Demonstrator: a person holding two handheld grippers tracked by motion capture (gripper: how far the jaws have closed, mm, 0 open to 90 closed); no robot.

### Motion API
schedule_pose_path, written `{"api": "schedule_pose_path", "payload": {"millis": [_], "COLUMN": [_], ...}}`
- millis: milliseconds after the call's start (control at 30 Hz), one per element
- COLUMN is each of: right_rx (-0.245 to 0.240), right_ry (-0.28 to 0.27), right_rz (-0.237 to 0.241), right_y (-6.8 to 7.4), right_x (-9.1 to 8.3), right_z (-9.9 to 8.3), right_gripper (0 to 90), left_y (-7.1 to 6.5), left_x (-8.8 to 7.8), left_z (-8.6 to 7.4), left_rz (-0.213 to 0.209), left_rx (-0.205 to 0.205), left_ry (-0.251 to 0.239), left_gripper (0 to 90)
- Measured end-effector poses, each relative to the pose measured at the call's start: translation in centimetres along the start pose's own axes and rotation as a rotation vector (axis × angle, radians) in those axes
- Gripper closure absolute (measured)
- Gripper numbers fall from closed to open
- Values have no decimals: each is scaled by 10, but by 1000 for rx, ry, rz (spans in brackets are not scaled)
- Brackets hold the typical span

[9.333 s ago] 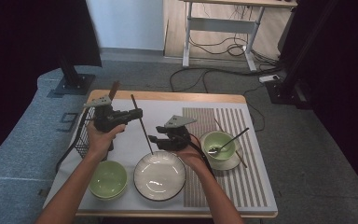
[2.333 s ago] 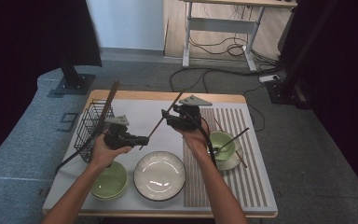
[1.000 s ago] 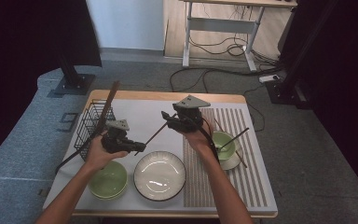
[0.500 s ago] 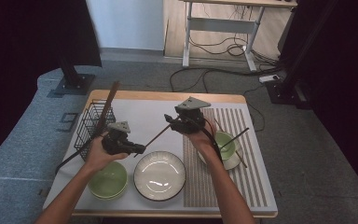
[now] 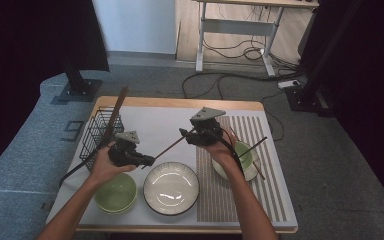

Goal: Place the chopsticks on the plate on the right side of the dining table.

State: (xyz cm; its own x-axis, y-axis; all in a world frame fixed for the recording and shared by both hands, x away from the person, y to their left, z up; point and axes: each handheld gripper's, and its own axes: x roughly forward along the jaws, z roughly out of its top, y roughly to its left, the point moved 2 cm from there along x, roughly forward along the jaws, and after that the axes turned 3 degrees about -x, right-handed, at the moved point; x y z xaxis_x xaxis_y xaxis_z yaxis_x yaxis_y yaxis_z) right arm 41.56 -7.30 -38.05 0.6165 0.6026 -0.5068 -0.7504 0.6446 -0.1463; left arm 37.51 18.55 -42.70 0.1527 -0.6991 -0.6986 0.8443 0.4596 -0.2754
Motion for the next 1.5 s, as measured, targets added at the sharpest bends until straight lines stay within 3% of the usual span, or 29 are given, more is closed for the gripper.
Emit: {"api": "schedule_pose_path", "payload": {"millis": [167,633,800,900,1133,1300,1500], "right_rx": [-41,-82,-137,-216,-282,-360,-406], "right_ry": [37,76,102,146,196,249,284], "right_rz": [13,37,40,40,62,50,47], "right_y": [-1,-4,-3,0,2,5,6], "right_x": [0,-2,-1,2,5,8,10], "right_z": [-6,-21,-24,-30,-38,-43,-47], "right_gripper": [467,441,433,418,424,487,578], "left_y": [2,4,4,5,6,8,11], "left_x": [0,1,0,3,4,3,0], "left_z": [-1,-3,-2,-3,-5,-5,-5], "left_rz": [-26,-40,-48,-53,-58,-69,-83], "left_rx": [-9,-20,-22,-23,-26,-28,-43], "left_ry": [4,26,29,35,50,54,29], "left_gripper": [869,868,868,867,867,865,866]}}
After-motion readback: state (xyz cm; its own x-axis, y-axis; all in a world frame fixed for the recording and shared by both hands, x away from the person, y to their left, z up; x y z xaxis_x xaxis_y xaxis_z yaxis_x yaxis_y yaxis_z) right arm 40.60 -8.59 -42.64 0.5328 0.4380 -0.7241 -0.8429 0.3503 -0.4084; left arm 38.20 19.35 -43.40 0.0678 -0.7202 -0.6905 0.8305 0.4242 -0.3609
